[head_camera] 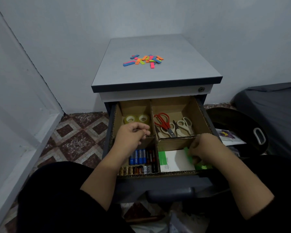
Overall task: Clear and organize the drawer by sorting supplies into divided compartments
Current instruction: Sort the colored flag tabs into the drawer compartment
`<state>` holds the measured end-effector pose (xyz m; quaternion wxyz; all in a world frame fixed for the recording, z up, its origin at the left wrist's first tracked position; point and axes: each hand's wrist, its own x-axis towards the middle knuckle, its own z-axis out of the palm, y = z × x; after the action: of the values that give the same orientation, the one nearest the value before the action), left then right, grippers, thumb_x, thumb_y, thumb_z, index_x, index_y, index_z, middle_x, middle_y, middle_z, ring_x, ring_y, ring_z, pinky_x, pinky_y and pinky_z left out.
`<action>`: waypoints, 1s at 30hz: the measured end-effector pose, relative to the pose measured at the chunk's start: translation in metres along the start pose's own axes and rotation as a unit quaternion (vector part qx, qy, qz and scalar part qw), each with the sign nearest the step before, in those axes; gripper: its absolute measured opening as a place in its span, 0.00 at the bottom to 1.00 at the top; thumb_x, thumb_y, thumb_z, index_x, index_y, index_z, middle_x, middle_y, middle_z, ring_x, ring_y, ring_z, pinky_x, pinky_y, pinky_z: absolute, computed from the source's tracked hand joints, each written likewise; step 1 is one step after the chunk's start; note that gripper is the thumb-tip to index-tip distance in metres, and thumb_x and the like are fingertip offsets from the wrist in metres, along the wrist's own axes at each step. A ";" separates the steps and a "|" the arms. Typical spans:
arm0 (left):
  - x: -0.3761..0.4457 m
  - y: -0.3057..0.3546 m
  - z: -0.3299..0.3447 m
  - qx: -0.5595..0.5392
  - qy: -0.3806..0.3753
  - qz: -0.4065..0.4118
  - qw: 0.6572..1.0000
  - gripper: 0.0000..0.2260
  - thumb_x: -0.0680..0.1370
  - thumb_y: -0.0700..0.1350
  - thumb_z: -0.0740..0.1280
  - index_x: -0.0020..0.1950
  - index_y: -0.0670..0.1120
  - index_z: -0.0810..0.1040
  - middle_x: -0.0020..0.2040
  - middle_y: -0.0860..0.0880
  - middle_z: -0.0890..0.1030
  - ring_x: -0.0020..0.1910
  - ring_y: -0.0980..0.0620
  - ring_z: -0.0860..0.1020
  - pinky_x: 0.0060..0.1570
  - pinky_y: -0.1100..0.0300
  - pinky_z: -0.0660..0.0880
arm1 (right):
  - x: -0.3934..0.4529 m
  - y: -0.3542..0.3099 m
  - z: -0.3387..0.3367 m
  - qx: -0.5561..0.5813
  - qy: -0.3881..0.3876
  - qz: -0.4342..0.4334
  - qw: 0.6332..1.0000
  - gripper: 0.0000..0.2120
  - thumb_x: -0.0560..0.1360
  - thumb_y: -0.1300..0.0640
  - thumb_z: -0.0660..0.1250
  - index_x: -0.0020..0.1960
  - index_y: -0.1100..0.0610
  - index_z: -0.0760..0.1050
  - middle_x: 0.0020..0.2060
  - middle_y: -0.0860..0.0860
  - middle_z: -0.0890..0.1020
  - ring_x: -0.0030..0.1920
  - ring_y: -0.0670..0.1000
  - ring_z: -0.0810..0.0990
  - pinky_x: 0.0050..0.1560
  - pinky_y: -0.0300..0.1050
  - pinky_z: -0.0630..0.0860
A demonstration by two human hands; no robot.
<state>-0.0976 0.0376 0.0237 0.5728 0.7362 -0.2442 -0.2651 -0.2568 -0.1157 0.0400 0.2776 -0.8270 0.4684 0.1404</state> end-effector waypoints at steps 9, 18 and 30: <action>0.001 0.000 0.001 -0.001 0.004 -0.004 1.000 0.09 0.78 0.36 0.63 0.52 0.44 0.81 0.45 0.48 0.84 0.37 0.59 0.76 0.35 0.66 0.71 | -0.003 0.003 0.013 -0.145 0.046 -0.105 0.983 0.17 0.69 0.55 0.74 0.56 0.42 0.79 0.55 0.47 0.79 0.55 0.51 0.78 0.54 0.48 0.78; 0.001 0.000 0.001 0.003 0.006 -0.007 1.000 0.09 0.78 0.36 0.63 0.52 0.45 0.81 0.45 0.49 0.84 0.37 0.60 0.76 0.35 0.66 0.71 | -0.003 -0.012 0.025 -0.149 0.052 -0.164 0.974 0.14 0.75 0.53 0.67 0.60 0.43 0.77 0.55 0.47 0.80 0.53 0.50 0.79 0.53 0.48 0.78; 0.001 0.000 0.002 -0.002 0.008 -0.008 1.000 0.09 0.78 0.36 0.63 0.51 0.45 0.81 0.45 0.49 0.84 0.37 0.60 0.76 0.35 0.66 0.71 | -0.003 -0.016 0.028 -0.200 0.044 -0.197 0.959 0.16 0.74 0.49 0.68 0.62 0.43 0.76 0.56 0.47 0.78 0.55 0.51 0.77 0.53 0.45 0.75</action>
<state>-0.0980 0.0357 0.0232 0.5740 0.7390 -0.2333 -0.2646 -0.2437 -0.0900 0.0244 0.1078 -0.9469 0.2702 0.1370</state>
